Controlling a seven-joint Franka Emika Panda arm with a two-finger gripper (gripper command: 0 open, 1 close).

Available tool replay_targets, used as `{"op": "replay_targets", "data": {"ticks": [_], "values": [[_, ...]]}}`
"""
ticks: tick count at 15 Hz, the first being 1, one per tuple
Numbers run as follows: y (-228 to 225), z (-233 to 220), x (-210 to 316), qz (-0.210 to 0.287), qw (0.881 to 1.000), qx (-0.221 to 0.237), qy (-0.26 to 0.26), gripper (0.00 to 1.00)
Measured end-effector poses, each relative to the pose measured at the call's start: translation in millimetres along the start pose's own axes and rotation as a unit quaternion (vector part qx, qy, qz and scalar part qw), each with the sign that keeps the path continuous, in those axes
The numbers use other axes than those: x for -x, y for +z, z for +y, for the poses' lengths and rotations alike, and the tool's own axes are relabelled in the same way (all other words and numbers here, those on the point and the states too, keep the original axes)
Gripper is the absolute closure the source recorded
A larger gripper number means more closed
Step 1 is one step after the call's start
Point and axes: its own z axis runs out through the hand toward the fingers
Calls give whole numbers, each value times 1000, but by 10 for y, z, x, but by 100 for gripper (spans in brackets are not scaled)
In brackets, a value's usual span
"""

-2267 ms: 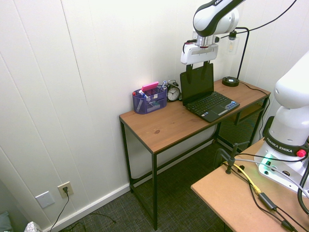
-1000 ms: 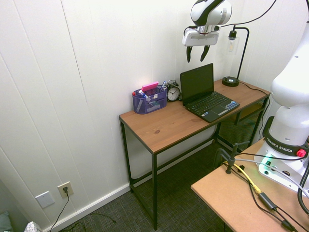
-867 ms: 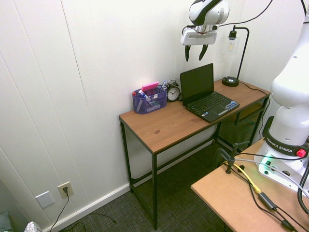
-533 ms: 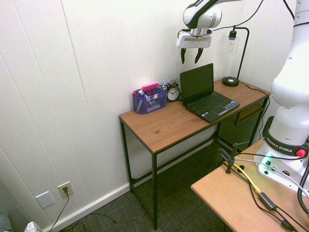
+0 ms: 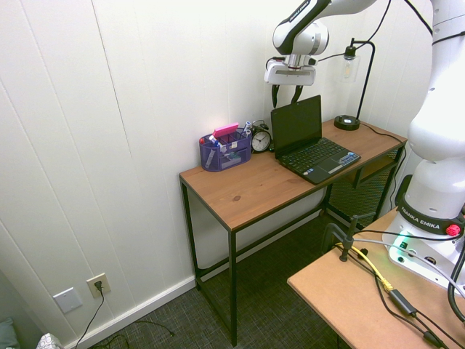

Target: Close the laptop lid

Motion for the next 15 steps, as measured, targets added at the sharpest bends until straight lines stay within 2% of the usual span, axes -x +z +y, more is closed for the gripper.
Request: {"op": "replay_targets", "data": {"ticks": [8, 15], "values": [[145, 156, -9, -12, 1000, 11, -4, 100], [74, 278, 49, -14, 1000, 13, -5, 100]]}}
